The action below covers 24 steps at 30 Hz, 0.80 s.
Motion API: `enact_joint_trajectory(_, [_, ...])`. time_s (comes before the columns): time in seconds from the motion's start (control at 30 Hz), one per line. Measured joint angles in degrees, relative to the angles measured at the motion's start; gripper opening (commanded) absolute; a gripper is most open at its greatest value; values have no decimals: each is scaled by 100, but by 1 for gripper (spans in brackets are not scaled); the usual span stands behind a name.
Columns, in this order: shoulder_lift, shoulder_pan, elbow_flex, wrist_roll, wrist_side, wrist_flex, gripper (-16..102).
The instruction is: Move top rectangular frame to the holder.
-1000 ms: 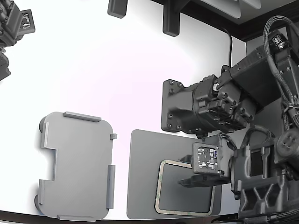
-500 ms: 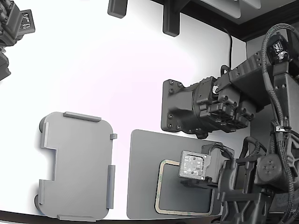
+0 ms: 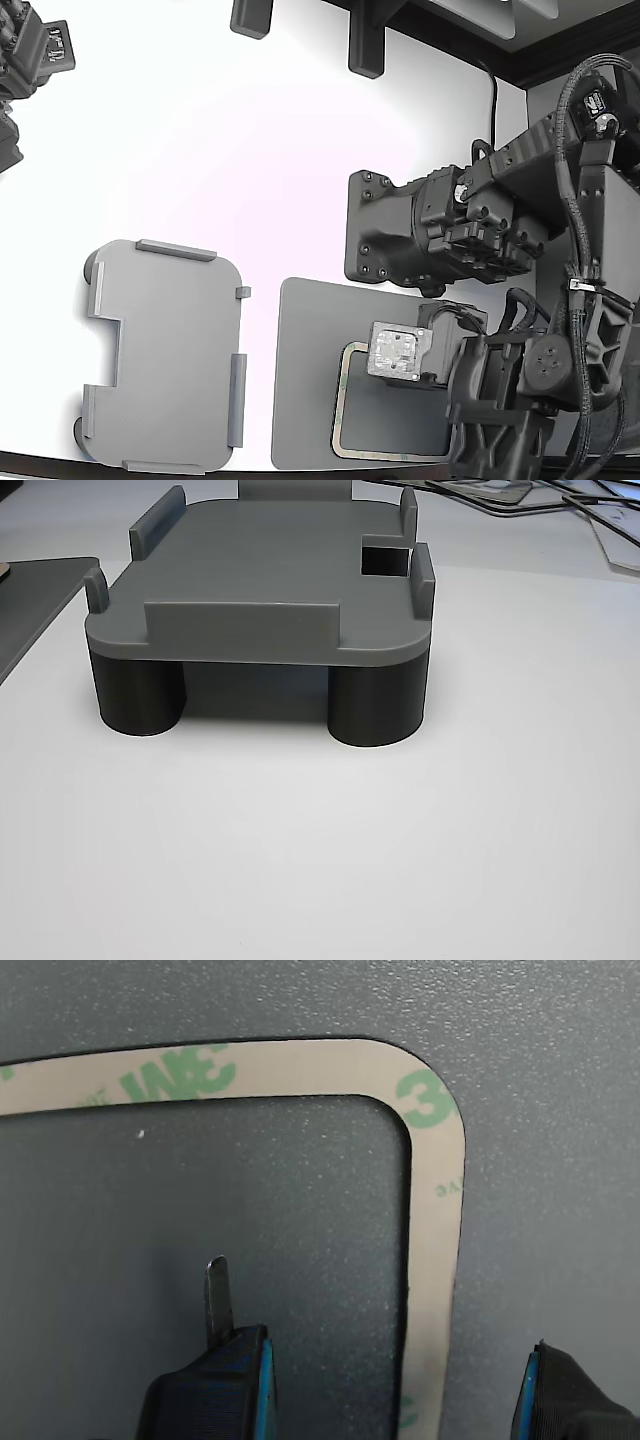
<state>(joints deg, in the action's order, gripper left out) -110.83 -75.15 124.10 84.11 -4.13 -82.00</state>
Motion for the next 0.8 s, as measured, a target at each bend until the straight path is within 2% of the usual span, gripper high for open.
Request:
enact_joint_trajectory(0.57, [-9,-9,562,79,105,352,98])
enact_joint_trajectory(0.8, [-53,-9,756,79,114,457,83])
